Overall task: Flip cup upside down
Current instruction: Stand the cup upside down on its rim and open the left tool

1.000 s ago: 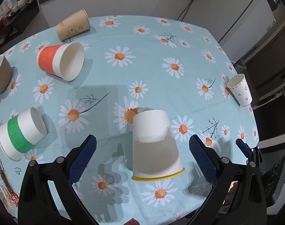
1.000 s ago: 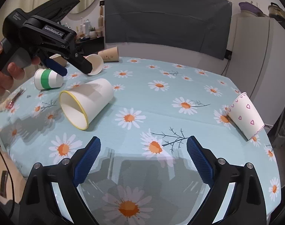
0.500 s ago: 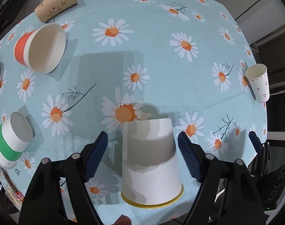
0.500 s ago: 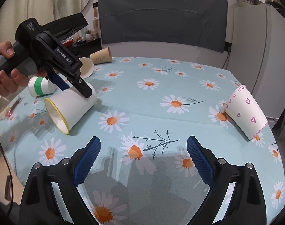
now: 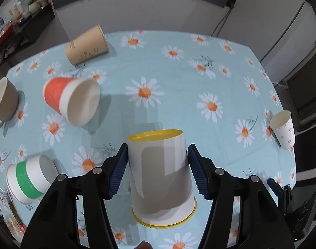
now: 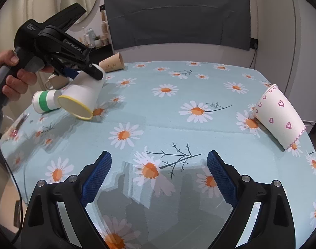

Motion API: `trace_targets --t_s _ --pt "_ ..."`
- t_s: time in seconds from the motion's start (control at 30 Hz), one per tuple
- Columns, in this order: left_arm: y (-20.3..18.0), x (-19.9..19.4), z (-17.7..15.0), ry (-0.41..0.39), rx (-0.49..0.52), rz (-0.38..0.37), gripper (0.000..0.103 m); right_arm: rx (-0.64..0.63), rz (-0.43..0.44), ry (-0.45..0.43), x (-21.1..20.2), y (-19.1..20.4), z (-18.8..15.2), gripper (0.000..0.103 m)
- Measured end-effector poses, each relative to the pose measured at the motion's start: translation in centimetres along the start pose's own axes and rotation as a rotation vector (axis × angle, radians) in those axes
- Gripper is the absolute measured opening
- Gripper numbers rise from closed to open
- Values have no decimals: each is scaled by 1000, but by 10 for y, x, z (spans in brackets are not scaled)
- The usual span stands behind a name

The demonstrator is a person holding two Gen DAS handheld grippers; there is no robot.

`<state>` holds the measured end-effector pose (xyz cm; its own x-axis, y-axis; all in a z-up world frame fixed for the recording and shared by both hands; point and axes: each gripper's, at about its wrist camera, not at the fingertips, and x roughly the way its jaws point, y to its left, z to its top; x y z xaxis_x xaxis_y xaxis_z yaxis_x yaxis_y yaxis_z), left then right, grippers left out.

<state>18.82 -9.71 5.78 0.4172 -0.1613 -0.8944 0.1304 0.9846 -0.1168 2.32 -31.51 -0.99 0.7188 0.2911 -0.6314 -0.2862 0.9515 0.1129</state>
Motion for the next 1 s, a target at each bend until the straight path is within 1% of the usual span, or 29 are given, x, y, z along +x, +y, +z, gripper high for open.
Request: trace_targets --t_s 0.03,0.13,0.2,0.27,0.33,0.47,0.67,0.77,0.83,0.93,1.0 --pt "0 -2 0 -51 11 20 59 0 1 3 1 2 0 89" --pt "-3 1 -5 -166 35 106 59 -12 -4 9 3 7 1 89" --pt "-1 5 -9 -212 40 150 59 -23 -5 12 4 11 2 89" --pt "0 5 -13 -255 49 164 59 -31 -7 12 4 14 3 89" --pt "-1 5 -19 -298 63 196 59 -34 -6 15 4 15 3 89" --pt "-7 -4 -36 -371 110 224 59 -40 -7 14 3 18 4 89" --pt "-13 -18 -74 -429 157 237 59 -40 -13 24 4 19 5 89" --pt "-12 -24 -85 -424 165 214 59 -50 -17 22 3 23 5 89" --pt "-13 -26 -92 -416 179 216 59 -55 -18 22 3 26 5 89" --pt "-11 -28 -97 -391 187 198 59 -64 -23 23 2 31 4 89" --pt "-10 -30 -100 -390 193 193 61 -66 -27 23 1 33 4 89"
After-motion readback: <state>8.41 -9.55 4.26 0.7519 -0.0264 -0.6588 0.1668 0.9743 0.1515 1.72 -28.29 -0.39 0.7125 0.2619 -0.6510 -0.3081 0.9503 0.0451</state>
